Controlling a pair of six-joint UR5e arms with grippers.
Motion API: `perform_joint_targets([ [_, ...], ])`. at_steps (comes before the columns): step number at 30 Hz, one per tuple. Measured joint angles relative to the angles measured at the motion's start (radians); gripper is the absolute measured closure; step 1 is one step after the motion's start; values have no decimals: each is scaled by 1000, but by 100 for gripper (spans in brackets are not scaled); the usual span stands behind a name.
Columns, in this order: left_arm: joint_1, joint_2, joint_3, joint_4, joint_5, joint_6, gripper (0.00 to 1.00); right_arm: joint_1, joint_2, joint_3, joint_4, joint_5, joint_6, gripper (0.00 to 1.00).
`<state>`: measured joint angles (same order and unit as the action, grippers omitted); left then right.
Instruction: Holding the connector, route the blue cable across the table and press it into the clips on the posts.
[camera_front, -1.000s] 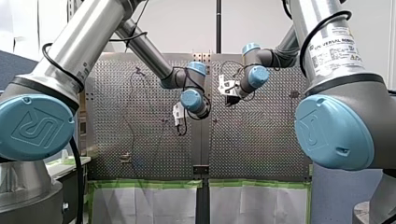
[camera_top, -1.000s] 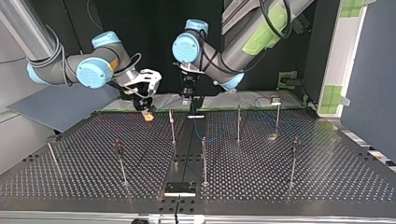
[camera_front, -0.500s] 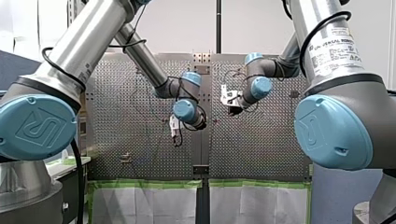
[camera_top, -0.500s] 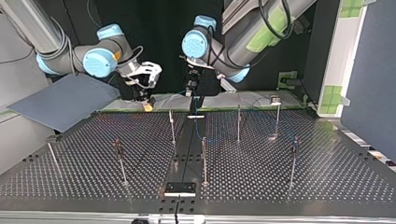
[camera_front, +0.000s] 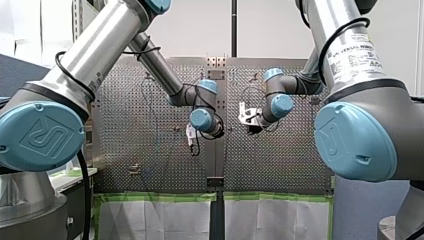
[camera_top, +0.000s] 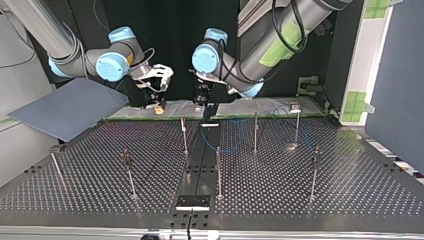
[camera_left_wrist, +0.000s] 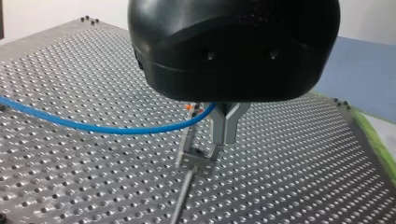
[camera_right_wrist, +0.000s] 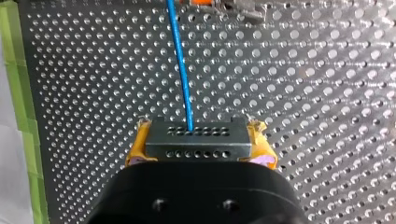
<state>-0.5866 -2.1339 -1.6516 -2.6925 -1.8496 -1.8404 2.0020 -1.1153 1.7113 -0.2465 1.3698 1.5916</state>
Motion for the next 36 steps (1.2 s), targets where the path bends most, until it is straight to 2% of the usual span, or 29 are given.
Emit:
perform_joint_targets([
  [7, 5, -5, 13, -1, 22, -1, 100, -27, 2, 0, -12, -18, 3, 100],
  [14, 7, -52, 27, 20, 44, 1, 100, -50, 4, -3, -14, -39, 3, 100],
  [18, 10, -62, 44, 35, 49, 0, 100, -60, 6, -7, -14, -44, 2, 100],
  [25, 21, -64, 97, 8, 49, 0, 100, -77, 29, -18, -15, -56, -6, 100],
  [32, 36, -66, 107, 1, 67, -5, 100, -90, 40, -36, -15, -72, -8, 100],
  [36, 50, -66, 107, 1, 91, -16, 100, -94, 43, -49, -15, -78, -5, 100],
])
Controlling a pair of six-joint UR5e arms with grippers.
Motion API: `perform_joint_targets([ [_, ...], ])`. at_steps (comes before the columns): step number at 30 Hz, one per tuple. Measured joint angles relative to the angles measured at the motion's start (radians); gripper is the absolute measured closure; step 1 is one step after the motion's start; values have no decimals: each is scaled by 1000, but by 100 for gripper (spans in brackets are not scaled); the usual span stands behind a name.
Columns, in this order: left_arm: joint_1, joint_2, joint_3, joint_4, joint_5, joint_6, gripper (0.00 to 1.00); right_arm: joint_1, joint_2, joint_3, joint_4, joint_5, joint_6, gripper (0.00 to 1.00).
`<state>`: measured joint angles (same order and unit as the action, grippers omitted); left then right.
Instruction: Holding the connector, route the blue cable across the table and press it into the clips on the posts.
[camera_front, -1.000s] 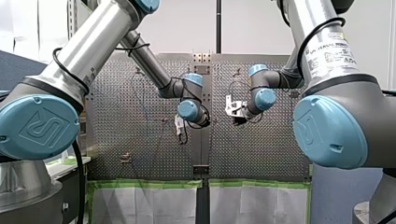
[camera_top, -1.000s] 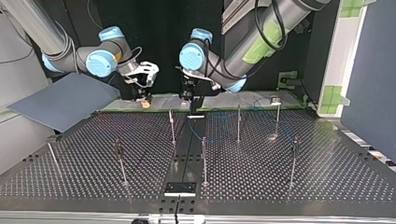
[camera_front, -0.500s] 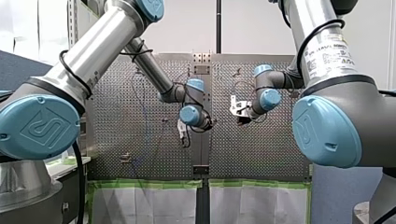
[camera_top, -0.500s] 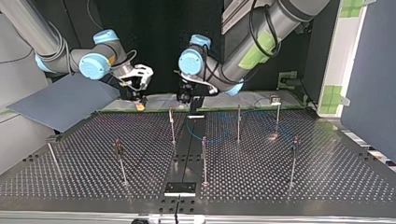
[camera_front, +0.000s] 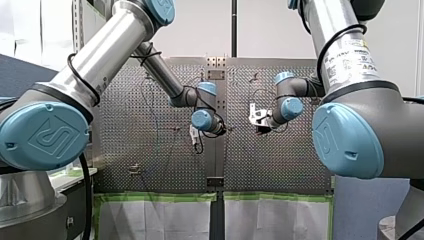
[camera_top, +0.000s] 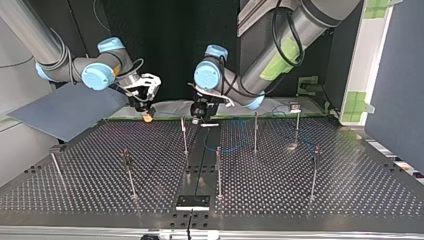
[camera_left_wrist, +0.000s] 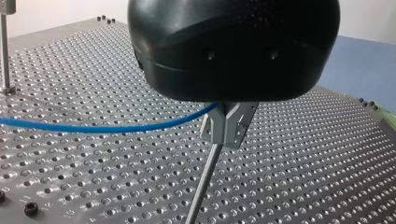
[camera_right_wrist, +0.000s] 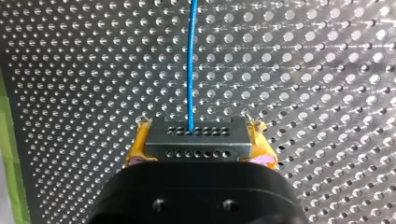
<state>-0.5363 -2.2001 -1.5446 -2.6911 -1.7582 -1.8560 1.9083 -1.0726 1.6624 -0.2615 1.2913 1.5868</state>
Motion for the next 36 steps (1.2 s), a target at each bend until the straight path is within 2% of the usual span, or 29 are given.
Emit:
perform_joint_targets([
  [8, 20, -30, 17, -4, 31, -2, 100, -2, 28, -17, -1, -3, -3, 100],
  [19, 57, -78, 109, -53, 66, -2, 100, -10, 37, -45, -2, -3, 0, 100],
  [33, 95, -92, 218, -128, 66, 28, 100, -30, 96, -122, -5, -2, -2, 100],
  [35, 98, -92, 222, -139, 58, 38, 92, -33, 100, -134, -6, -2, -1, 100],
  [36, 99, -92, 223, -143, 53, 43, 92, -35, 100, -139, -6, -2, -1, 100],
])
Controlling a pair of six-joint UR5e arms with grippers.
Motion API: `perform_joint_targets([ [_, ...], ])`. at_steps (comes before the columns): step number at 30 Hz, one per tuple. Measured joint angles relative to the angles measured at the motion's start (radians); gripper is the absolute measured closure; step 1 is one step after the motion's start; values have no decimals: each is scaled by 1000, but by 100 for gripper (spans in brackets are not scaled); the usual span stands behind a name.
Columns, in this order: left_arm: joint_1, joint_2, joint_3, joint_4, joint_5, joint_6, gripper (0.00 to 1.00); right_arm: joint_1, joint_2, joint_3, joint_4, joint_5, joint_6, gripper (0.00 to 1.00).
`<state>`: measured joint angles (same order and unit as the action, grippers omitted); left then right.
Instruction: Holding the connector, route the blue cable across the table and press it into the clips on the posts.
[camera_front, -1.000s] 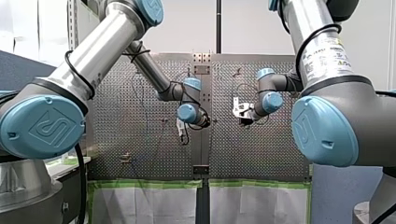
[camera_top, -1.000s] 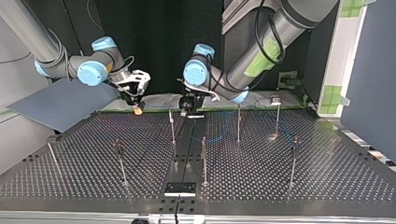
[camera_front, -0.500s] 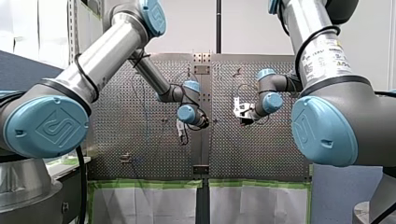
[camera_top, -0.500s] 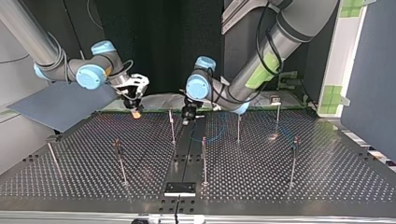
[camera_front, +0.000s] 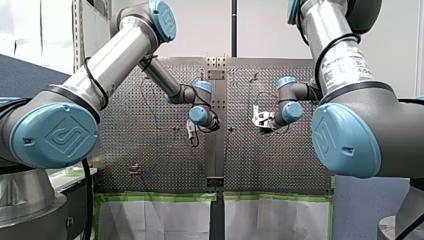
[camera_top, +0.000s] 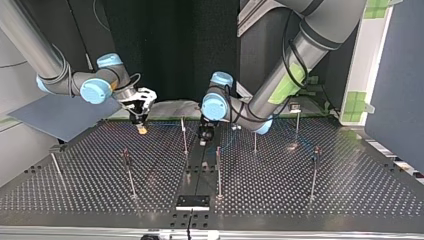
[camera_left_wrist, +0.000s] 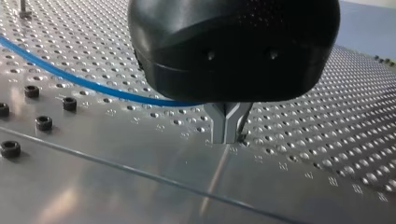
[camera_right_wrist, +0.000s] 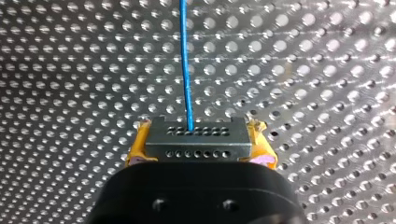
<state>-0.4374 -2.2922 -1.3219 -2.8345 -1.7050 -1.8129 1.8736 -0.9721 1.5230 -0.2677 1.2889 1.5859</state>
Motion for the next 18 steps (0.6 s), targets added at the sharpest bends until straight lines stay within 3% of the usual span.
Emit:
perform_joint_targets([
  [2, 0, 0, 1, -9, -14, 12, 74, -3, 1, -9, 0, 0, 0, 100],
  [3, 0, 0, 1, -12, -21, 17, 74, -4, 1, -11, 0, 0, 0, 100],
  [4, -2, 0, 1, -15, -29, 23, 64, -5, 1, -13, 0, 0, -1, 100],
  [5, -3, 0, 1, -17, -36, 26, 43, -5, 1, -15, 0, 0, -1, 100],
  [6, -5, 0, 0, -19, -41, 29, 43, -6, 1, -16, 0, 0, -2, 100],
  [7, -9, 0, -1, -23, -46, 34, 20, -7, 1, -16, 0, 0, -2, 100],
  [8, -11, 0, -2, -27, -49, 38, 4, -8, 1, -17, 0, 0, -2, 100],
  [10, -17, 0, -6, -41, -56, 51, 0, -11, 2, -17, 0, 0, -3, 100],
  [18, -39, 1, -17, -112, -84, 77, 0, -23, 2, -17, 0, -22, -4, 100],
])
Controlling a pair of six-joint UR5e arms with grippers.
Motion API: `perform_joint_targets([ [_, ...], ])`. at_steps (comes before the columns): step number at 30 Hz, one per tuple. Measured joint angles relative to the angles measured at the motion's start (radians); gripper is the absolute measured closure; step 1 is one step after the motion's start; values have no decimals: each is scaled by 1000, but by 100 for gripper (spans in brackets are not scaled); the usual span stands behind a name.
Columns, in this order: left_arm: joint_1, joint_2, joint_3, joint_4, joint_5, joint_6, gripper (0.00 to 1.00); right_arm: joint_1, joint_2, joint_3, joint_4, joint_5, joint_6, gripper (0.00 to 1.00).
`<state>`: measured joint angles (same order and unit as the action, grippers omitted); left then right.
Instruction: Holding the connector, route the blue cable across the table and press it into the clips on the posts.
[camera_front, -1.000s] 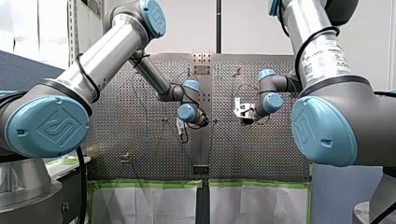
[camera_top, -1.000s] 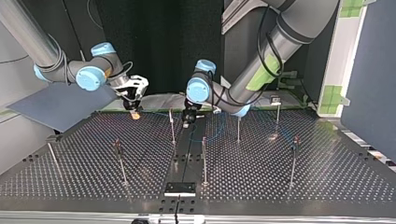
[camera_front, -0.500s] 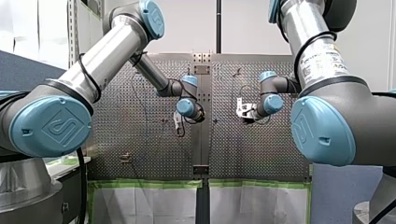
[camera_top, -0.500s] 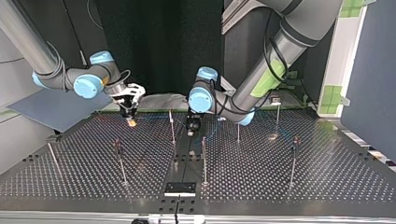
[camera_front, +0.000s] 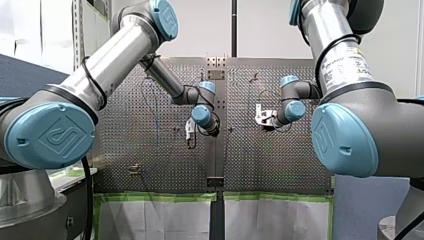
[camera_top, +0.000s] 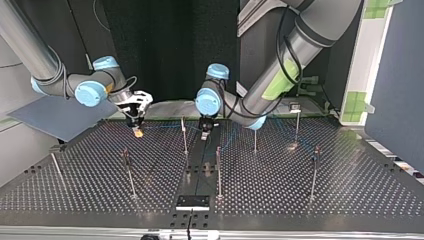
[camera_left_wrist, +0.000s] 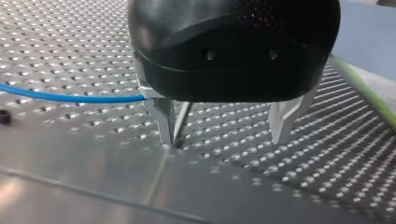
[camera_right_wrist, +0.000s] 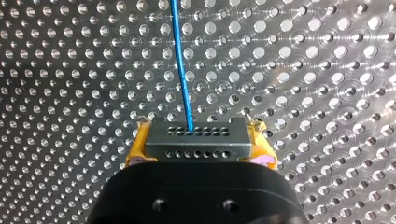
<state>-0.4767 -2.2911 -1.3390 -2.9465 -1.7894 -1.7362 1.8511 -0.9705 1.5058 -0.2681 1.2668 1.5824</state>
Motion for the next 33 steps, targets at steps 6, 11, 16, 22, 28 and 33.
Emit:
perform_joint_targets([
  [6, -22, 7, -18, -48, -33, 17, 0, -12, 0, 0, 2, -4, 3, 100],
  [11, -44, 26, -41, -43, -61, 6, 0, -20, 0, 0, 4, -4, 4, 100],
  [16, -89, 70, -80, -48, -106, -10, 0, -31, -1, 0, 9, -4, 6, 100],
  [22, -149, 130, -126, -48, -166, -15, 0, -44, -1, 1, 14, -18, 9, 100],
  [28, -204, 185, -142, -31, -221, -26, 0, -56, -3, 1, 16, -42, 15, 100],
  [33, -248, 216, -142, 8, -265, -55, 0, -59, -3, 1, 16, -54, 17, 100],
])
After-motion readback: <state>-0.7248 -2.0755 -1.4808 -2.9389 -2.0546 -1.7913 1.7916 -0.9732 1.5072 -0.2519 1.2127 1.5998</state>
